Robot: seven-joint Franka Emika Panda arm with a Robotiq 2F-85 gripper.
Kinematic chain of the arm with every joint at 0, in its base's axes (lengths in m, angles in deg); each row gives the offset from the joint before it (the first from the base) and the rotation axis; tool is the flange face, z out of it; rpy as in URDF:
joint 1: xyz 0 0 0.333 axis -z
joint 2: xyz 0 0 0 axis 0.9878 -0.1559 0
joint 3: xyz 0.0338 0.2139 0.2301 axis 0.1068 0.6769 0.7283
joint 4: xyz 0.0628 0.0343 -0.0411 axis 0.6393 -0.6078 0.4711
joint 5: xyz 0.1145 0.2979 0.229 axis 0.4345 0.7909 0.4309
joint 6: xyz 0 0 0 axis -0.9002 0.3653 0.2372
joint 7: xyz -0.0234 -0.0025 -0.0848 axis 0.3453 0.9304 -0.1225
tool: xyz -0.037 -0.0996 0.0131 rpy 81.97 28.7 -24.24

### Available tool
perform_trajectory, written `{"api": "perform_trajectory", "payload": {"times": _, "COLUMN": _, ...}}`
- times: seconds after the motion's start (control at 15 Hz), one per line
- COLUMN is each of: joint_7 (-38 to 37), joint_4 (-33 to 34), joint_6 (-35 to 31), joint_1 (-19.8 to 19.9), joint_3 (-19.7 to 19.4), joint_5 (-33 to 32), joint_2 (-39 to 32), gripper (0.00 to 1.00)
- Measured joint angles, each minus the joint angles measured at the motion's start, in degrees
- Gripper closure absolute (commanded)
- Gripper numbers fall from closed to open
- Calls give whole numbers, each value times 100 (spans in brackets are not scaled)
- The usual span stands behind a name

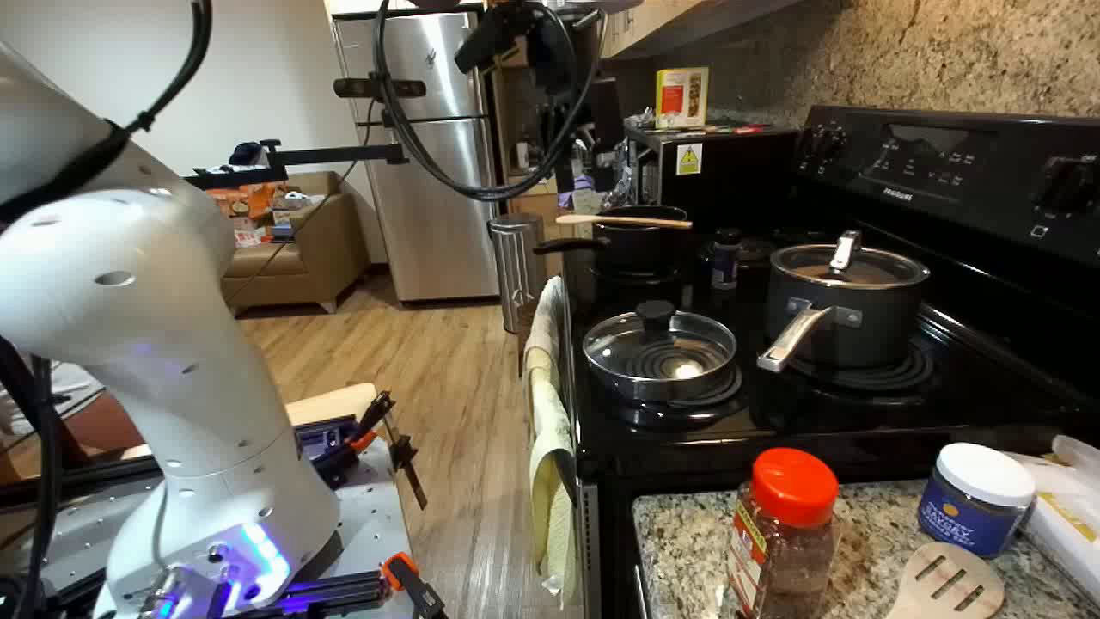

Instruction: Take the lid off the pot on the top plate on the stove

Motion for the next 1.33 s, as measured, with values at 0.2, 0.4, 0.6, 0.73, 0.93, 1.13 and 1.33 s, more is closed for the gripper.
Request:
{"api": "perform_trajectory", "payload": {"times": 0.2, "joint_7": 0, "joint_4": 0, "joint_6": 0, "joint_1": 0, "joint_3": 0, "joint_5": 0, "joint_2": 0, "gripper": 0}}
{"api": "perform_trajectory", "payload": {"times": 0.4, "joint_7": 0, "joint_4": 0, "joint_6": 0, "joint_1": 0, "joint_3": 0, "joint_5": 0, "joint_2": 0, "gripper": 0}}
{"api": "perform_trajectory", "payload": {"times": 0.6, "joint_7": 8, "joint_4": 3, "joint_6": 0, "joint_1": -18, "joint_3": -21, "joint_5": 0, "joint_2": 0, "gripper": 0}}
{"api": "perform_trajectory", "payload": {"times": 0.73, "joint_7": 126, "joint_4": 73, "joint_6": 0, "joint_1": -27, "joint_3": -75, "joint_5": 0, "joint_2": -12, "gripper": 0}}
{"api": "perform_trajectory", "payload": {"times": 0.93, "joint_7": 537, "joint_4": 443, "joint_6": 0, "joint_1": -33, "joint_3": -228, "joint_5": 0, "joint_2": -174, "gripper": 0}}
{"api": "perform_trajectory", "payload": {"times": 1.13, "joint_7": 983, "joint_4": 1078, "joint_6": 13, "joint_1": -49, "joint_3": -410, "joint_5": 17, "joint_2": -645, "gripper": 0}}
{"api": "perform_trajectory", "payload": {"times": 1.33, "joint_7": 1491, "joint_4": 1873, "joint_6": 28, "joint_1": -134, "joint_3": -562, "joint_5": 207, "joint_2": -1418, "gripper": 0}}
